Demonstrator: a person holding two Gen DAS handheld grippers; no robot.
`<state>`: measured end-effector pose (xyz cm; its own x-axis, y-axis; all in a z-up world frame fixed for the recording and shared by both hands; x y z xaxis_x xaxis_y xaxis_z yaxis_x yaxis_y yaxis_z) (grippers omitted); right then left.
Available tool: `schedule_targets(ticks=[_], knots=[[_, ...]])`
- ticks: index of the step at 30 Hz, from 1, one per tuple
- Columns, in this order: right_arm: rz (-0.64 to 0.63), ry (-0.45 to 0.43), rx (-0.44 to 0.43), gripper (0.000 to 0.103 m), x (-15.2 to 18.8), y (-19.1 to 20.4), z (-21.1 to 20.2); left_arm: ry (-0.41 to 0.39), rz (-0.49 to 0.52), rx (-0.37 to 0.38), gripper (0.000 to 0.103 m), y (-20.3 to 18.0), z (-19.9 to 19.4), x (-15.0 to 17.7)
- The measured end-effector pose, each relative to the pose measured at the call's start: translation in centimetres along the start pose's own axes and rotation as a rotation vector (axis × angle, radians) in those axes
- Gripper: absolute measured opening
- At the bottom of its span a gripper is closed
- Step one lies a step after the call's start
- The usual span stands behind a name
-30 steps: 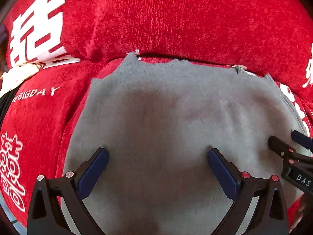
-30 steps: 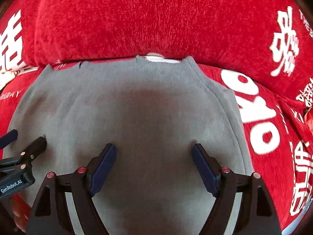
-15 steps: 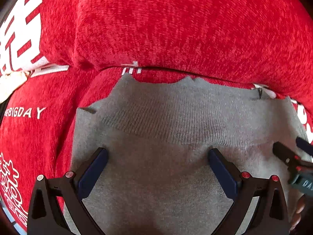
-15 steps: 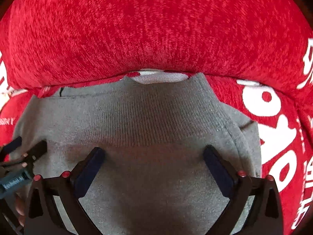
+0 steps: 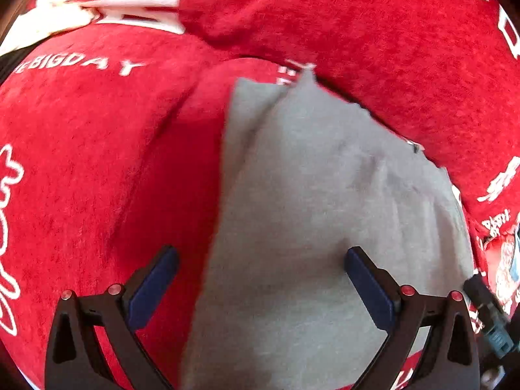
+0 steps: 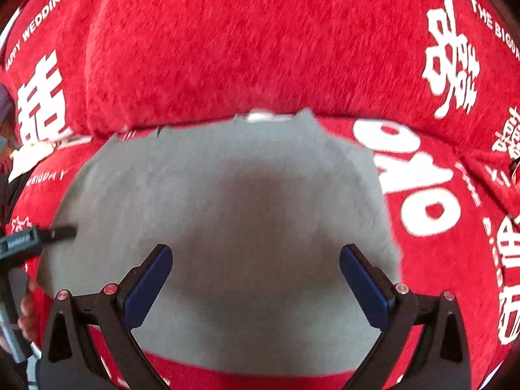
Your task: Fold small clothes
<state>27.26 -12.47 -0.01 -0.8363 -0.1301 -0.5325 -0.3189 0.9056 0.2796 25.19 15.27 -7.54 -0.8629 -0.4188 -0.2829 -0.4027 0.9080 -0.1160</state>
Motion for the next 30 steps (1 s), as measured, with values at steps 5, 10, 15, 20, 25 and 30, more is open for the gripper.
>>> schedule_targets(ticks=[5, 10, 15, 20, 25, 30], knots=[[-0.070, 0.030, 0.023, 0.103, 0.6, 1.6, 1.0, -0.014, 0.057, -0.034, 0.102, -3.4, 0.5, -0.7], [-0.087, 0.065, 0.051, 0.103, -0.2, 2.1, 2.9, -0.077, 0.099, -0.049, 0.055, -5.1, -0.1, -1.7], [-0.062, 0.080, 0.064, 0.103, -0.9, 2.0, 5.0, -0.054, 0.078, -0.002, 0.037, -4.1, -0.6, -2.1], [-0.072, 0.101, 0.104, 0.103, -0.6, 2.0, 6.2, -0.070, 0.081, -0.046, 0.033, -4.9, -2.0, -2.3], [-0.057, 0.114, 0.095, 0.103, -0.5, 2.0, 6.8, -0.070, 0.072, -0.099, 0.031, -5.5, -3.1, -2.2], [-0.043, 0.195, 0.061, 0.103, -1.3, 1.6, 7.1, -0.063, 0.078, -0.166, 0.030, -6.9, -4.2, -2.3]])
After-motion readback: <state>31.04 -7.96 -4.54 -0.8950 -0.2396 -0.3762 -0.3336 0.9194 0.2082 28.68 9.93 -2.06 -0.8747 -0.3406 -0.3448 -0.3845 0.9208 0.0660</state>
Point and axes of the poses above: each gripper's, at about its wrist camera, not at the fingertips, and z roughly the way its jaws point, y to its left, x to its underside, the point moved 7 cm from there along z, roughly the way its jaws point, and after that the axes turned 15 degrees about -x, right-handed, at the moved point
